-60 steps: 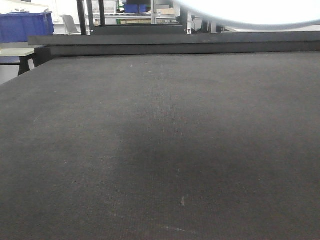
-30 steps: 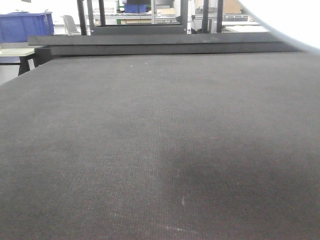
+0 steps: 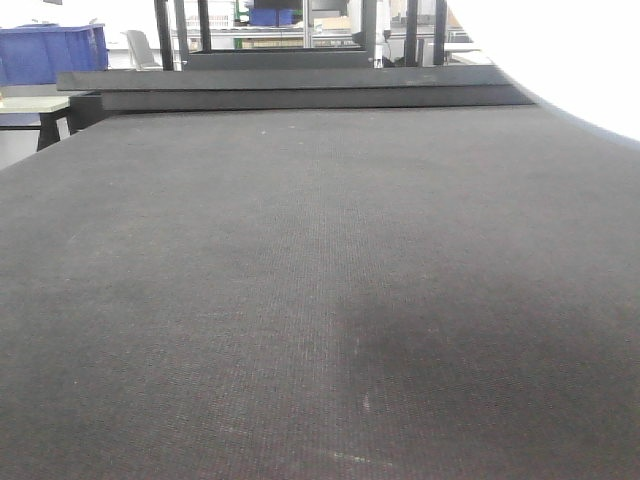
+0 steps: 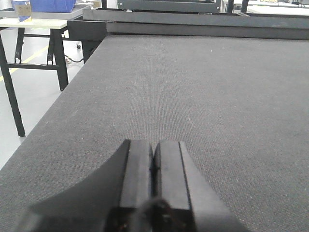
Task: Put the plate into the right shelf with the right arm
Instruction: 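Drive the base to the blue-bin shelf holding the plate in the right gripper, then lower the held plate edge-first into the shelf slot beside the bins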
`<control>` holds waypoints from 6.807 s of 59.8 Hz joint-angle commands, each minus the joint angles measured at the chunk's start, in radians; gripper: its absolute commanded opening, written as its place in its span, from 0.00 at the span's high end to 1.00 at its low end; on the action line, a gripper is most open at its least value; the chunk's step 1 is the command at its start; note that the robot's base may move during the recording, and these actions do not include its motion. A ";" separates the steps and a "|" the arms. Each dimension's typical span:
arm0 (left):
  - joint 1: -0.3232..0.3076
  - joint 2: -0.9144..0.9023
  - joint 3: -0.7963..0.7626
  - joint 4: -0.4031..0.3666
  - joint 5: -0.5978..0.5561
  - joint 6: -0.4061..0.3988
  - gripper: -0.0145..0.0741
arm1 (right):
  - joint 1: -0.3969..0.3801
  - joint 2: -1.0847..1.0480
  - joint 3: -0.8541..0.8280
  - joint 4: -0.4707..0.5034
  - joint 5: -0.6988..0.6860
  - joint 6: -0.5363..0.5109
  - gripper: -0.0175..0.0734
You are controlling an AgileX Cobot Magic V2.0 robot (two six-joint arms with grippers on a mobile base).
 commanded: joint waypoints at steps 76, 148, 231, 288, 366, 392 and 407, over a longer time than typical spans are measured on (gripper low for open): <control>-0.005 -0.007 0.008 -0.006 -0.087 -0.003 0.89 | -0.005 0.009 -0.030 0.009 -0.078 0.000 0.75; -0.005 -0.007 0.008 -0.006 -0.087 -0.003 0.89 | -0.005 0.009 -0.030 0.009 -0.078 0.000 0.75; -0.005 -0.007 0.008 -0.006 -0.087 -0.003 0.89 | -0.005 0.009 -0.030 0.009 -0.078 0.000 0.75; -0.005 -0.007 0.008 -0.006 -0.087 -0.003 0.89 | -0.005 0.009 -0.030 0.009 -0.078 0.000 0.75; -0.007 -0.007 0.008 -0.006 -0.087 -0.003 0.89 | -0.005 0.009 -0.030 0.009 -0.078 0.000 0.75; -0.007 -0.007 0.008 -0.006 -0.087 -0.003 0.89 | -0.005 0.009 -0.030 0.009 -0.078 0.000 0.75; -0.007 -0.007 0.008 -0.006 -0.087 -0.003 0.89 | -0.005 0.009 -0.030 0.009 -0.085 0.000 0.75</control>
